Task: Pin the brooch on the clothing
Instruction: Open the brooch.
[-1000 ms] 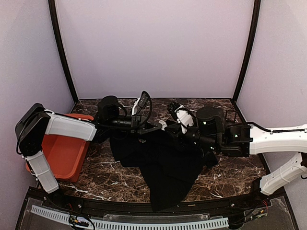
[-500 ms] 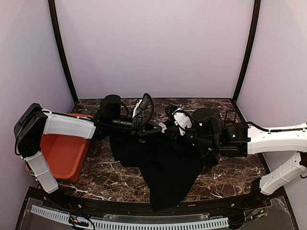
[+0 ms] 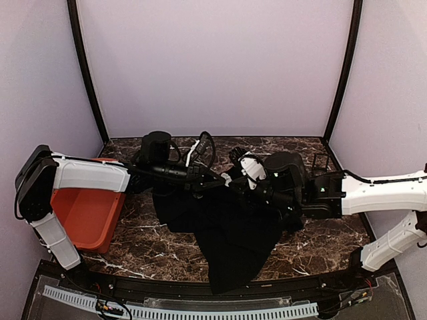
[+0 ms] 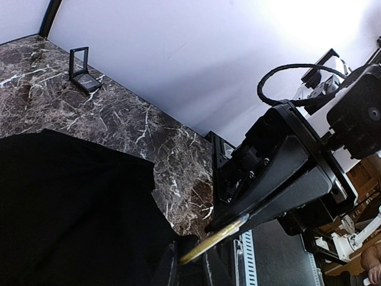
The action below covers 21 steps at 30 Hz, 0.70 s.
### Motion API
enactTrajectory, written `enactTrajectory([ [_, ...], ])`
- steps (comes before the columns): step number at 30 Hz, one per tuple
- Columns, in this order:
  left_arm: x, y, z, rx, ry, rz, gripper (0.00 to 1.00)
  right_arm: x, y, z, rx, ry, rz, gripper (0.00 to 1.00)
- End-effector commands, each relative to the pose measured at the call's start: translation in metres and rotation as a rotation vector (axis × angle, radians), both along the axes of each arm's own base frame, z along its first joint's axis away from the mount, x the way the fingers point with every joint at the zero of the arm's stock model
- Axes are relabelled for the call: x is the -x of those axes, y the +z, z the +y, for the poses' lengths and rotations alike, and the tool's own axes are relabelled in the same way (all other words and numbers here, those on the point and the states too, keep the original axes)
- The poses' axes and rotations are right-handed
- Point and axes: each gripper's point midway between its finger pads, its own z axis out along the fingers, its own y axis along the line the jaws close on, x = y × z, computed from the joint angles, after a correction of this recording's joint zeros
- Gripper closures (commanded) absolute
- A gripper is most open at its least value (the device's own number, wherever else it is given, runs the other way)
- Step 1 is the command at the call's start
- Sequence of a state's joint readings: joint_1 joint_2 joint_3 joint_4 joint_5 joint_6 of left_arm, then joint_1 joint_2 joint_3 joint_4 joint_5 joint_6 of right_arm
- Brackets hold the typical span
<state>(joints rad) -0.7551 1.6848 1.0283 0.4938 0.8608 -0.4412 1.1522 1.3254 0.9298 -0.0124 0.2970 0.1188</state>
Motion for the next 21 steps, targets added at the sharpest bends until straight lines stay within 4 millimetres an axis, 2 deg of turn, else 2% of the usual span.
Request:
enactTrajectory([
  [1,0.020,0.018,-0.013,0.009,-0.016,-0.061,0.88,0.025,0.034,0.049,-0.187,0.148,-0.001,1.00],
  [6,0.026,0.029,-0.013,0.065,-0.037,-0.037,0.88,0.029,0.037,0.057,-0.264,0.172,0.013,1.00],
  [15,0.045,0.055,-0.015,0.203,-0.162,0.028,0.94,0.032,0.043,0.057,-0.342,0.191,-0.021,1.00],
  [21,0.052,0.061,-0.014,0.240,-0.217,0.061,0.94,0.034,0.039,0.059,-0.358,0.214,-0.050,1.00],
])
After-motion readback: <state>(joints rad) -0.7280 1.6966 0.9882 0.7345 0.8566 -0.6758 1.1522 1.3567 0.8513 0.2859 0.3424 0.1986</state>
